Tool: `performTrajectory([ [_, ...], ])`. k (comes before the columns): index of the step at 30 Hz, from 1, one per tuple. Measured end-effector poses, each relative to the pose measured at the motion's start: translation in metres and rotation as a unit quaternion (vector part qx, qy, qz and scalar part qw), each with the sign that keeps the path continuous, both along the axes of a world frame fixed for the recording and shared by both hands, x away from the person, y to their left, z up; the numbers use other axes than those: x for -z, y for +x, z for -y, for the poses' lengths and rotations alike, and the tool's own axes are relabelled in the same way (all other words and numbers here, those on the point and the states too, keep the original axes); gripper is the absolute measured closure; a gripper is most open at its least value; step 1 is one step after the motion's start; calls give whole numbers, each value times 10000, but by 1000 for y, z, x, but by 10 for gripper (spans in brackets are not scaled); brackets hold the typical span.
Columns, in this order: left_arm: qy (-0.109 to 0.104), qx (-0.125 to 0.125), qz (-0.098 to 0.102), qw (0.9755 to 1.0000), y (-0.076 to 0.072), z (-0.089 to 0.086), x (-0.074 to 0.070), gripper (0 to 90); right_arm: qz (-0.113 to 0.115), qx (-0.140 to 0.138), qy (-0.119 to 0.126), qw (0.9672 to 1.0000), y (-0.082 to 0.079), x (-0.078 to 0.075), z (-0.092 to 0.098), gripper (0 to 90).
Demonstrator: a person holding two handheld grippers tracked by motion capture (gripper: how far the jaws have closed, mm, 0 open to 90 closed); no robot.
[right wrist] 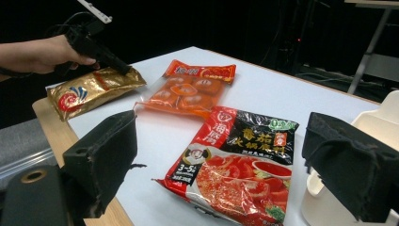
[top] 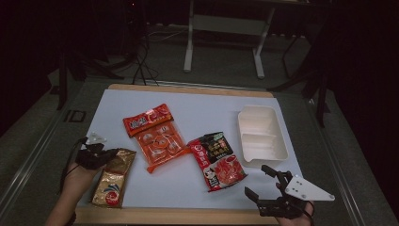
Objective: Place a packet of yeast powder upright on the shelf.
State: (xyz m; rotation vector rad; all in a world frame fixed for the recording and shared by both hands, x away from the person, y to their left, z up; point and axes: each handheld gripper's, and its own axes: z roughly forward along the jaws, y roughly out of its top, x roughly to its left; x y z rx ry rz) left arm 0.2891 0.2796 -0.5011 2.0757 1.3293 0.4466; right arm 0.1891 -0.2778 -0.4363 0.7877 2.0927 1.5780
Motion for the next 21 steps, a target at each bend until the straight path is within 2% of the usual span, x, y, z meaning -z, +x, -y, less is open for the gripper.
performTrajectory([
  [1, -70, 13, 72, 9999, -4, 0, -4, 899, -6, 6, 9, 10000, 0, 0, 0, 106],
  [6, -134, 83, 292, 9995, -16, 3, -17, 900, 9, -30, 77, 10000, 0, -1, 3, 105],
  [11, -226, 102, 429, 9988, -25, 6, -29, 900, 51, 52, 219, 9997, 0, -2, 7, 106],
  [16, -302, 218, 580, 9976, -37, 9, -41, 900, 157, 174, 62, 9997, 0, -1, 6, 105],
  [18, -336, 281, 636, 9970, -42, 10, -46, 900, 148, 142, 6, 9998, 1, 0, 4, 105],
  [21, -496, 390, 763, 9951, -50, 8, -53, 900, 177, 151, -42, 9997, 0, 0, 2, 105],
])
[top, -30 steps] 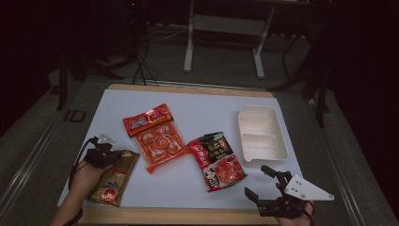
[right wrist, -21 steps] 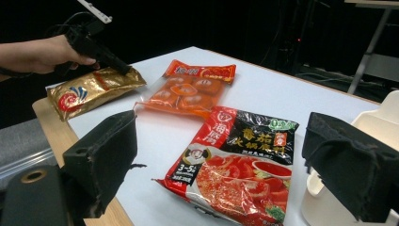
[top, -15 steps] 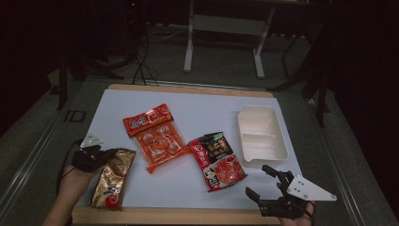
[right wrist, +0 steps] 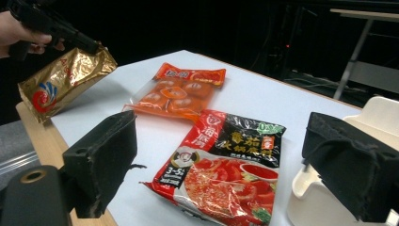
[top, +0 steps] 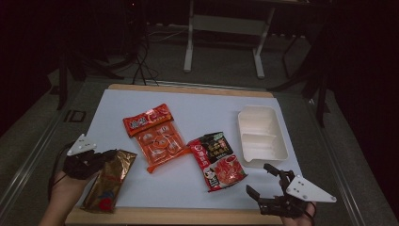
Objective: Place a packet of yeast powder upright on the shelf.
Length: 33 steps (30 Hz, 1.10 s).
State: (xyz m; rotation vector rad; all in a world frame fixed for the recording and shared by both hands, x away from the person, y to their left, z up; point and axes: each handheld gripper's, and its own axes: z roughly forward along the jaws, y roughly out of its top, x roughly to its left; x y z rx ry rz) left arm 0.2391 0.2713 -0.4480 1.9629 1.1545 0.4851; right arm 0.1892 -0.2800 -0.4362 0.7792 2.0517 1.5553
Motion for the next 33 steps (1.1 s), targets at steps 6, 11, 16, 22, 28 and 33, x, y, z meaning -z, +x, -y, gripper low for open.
performTrajectory([
  [6, -177, 147, 249, 9994, -12, 1, -17, 900, 64, 81, 60, 9999, -1, -2, 1, 136],
  [11, -403, 357, 629, 9966, -21, 14, -35, 900, 223, 189, -18, 9996, -2, -5, 3, 137],
  [16, -638, 505, 796, 9935, -23, 28, -43, 900, 362, 159, -91, 9992, -2, -6, 2, 136],
  [22, -1094, 806, 917, 9865, -22, 53, -49, 900, 374, 173, -70, 9991, -2, -9, -1, 128],
  [28, -1268, 1154, 994, 9802, -14, 90, -51, 900, 113, 117, 149, 9998, -2, -12, -3, 115],
  [33, -1271, 1317, 1048, 9775, -7, 114, -53, 900, 175, 65, 255, 9995, -2, -16, -6, 104],
])
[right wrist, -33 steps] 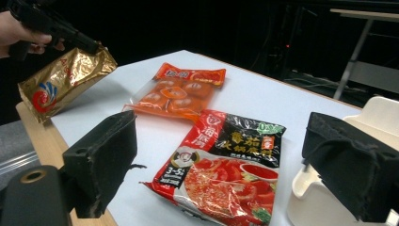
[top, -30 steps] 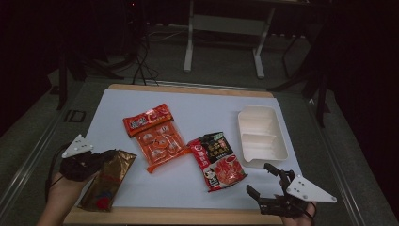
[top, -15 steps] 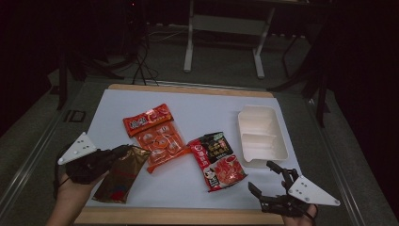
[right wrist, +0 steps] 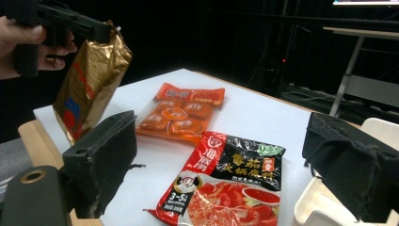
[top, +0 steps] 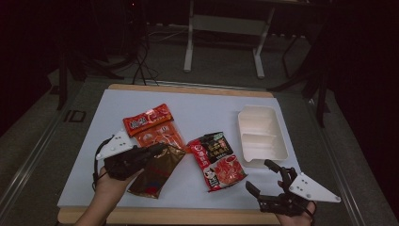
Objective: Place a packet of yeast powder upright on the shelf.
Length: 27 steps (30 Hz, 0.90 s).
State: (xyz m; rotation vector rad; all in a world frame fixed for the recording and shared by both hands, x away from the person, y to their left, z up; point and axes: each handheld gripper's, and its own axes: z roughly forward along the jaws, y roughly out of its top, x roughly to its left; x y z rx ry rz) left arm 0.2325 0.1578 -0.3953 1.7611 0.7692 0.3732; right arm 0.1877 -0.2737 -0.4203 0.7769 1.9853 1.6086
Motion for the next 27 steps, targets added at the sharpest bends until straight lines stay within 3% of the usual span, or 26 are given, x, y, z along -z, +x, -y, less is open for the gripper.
performTrajectory([
  [5, -112, 169, 96, 9997, 6, 22, -1, 900, -61, 125, -179, 9997, 7, -5, -5, 130],
  [7, -51, 106, 109, 9999, 9, 29, -1, 900, -141, 144, -107, 9997, 11, -7, -7, 138],
  [13, -133, 222, 105, 9996, 20, 53, 2, 900, -146, 68, -107, 9998, 19, -15, -16, 178],
  [19, -306, 309, 103, 9990, 24, 66, 4, 900, -201, 35, -24, 9998, 25, -23, -24, 211],
  [20, -430, 391, 146, 9982, 26, 76, 5, 900, -210, -13, 28, 9998, 28, -25, -29, 211],
  [24, -535, 508, 238, 9970, 28, 88, 5, 900, -154, -107, 25, 9998, 30, -27, -40, 214],
  [26, -582, 560, 208, 9965, 29, 90, 5, 900, -142, -146, -2, 9998, 31, -28, -45, 218],
  [27, -707, 633, 170, 9953, 30, 95, 5, 900, -140, -166, -10, 9998, 32, -28, -46, 222],
])
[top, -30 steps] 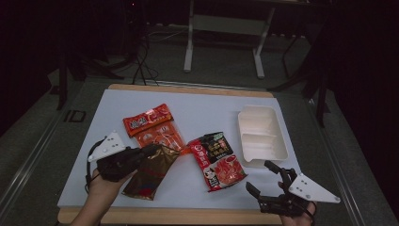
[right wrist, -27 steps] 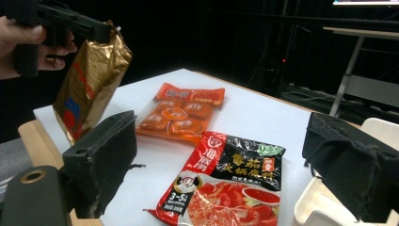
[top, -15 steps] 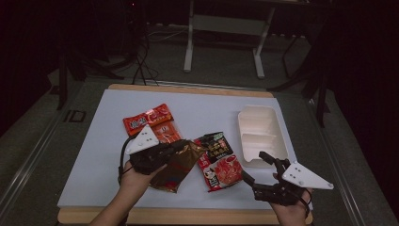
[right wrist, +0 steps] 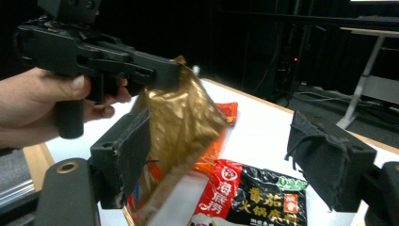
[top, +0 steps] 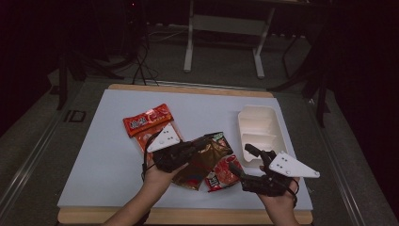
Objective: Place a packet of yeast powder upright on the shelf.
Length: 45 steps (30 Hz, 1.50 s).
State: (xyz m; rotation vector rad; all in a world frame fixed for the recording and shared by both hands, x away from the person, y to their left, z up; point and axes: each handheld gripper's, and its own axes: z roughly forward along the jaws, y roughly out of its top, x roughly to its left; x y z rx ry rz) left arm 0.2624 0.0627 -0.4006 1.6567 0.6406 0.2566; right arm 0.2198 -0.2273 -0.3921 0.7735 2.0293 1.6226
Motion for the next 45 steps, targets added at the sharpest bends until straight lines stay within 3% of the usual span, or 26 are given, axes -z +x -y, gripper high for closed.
performTrajectory([
  [4, -209, 197, -43, 9996, 2, 10, 0, 900, -39, -23, -30, 10000, 5, -1, -3, 246],
  [8, -307, 324, 41, 9990, 1, 20, -2, 899, -56, 21, -92, 9999, 9, -1, -4, 353],
  [12, -435, 391, 99, 9982, -1, 26, -3, 899, -61, -33, -178, 9998, 11, -3, -3, 590],
  [20, -506, 320, 200, 9980, -3, 29, -3, 897, 11, -83, -339, 9994, 12, -6, -2, 836],
  [29, -444, 530, 143, 9975, 1, 22, -1, 878, -216, -424, -421, 9980, 15, -11, -2, 894],
  [34, -435, 589, 90, 9973, 1, 16, -4, 830, -214, -558, -435, 9973, 16, -13, -3, 896],
  [36, -379, 607, 115, 9974, 1, 14, -6, 740, -218, -660, -420, 9967, 16, -15, -4, 898],
  [39, -346, 572, 171, 9976, 1, 9, -8, 688, -215, -698, -436, 9964, 16, -16, -4, 898],
  [42, -322, 494, 217, 9980, -1, 6, -10, 543, -213, -723, -476, 9960, 17, -16, -5, 898],
  [43, -305, 480, 254, 9981, -2, 6, -10, 455, -211, -753, -490, 9957, 17, -17, -5, 898],
  [45, -247, 402, 297, 9984, -3, 4, -10, 419, -221, -769, -487, 9956, 17, -17, -5, 898],
])
